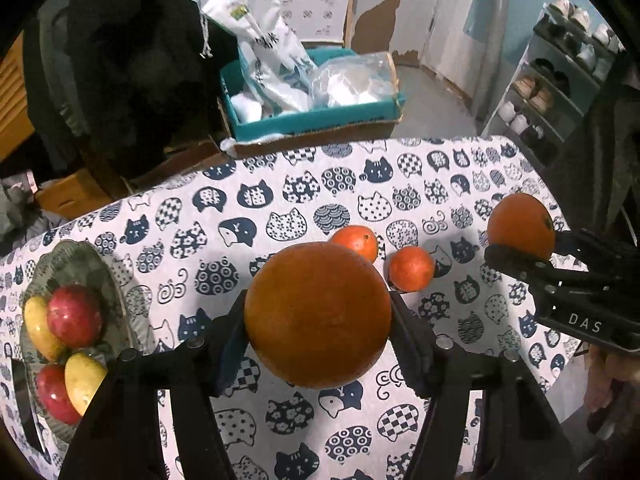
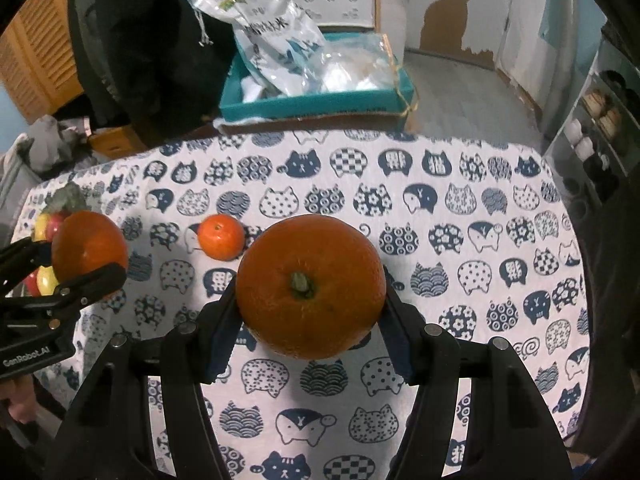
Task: Organize fruits
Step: 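Lift and carry both oranges toward the green glass bowl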
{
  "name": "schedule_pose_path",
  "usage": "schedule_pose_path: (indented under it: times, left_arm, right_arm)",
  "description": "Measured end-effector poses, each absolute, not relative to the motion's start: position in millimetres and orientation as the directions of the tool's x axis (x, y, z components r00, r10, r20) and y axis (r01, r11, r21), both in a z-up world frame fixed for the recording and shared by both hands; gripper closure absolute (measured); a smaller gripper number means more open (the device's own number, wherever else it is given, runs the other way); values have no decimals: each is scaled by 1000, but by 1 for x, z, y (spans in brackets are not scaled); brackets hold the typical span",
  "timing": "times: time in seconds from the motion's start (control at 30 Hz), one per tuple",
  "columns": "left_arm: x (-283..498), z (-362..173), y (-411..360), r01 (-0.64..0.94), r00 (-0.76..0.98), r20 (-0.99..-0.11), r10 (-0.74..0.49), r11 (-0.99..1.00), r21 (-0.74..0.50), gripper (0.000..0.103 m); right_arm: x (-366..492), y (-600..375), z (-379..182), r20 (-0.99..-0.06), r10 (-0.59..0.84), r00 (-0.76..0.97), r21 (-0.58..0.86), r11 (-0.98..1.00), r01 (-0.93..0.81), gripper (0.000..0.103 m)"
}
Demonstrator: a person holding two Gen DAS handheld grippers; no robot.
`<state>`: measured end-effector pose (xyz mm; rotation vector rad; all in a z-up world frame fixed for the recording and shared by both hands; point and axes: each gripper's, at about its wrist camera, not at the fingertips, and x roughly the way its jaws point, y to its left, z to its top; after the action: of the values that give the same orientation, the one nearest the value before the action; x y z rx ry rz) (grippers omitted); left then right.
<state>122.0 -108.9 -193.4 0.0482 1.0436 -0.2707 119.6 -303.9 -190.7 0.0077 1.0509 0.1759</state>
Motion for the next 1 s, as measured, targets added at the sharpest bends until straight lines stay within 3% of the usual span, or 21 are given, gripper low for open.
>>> schedule_pose_path:
  times: [1.0]
  left_arm:
    - [74, -97, -73, 243, 642, -727, -243, 964, -107, 37]
  right_arm:
    - [80, -252, -95, -736, 256, 627, 92, 955, -283, 40]
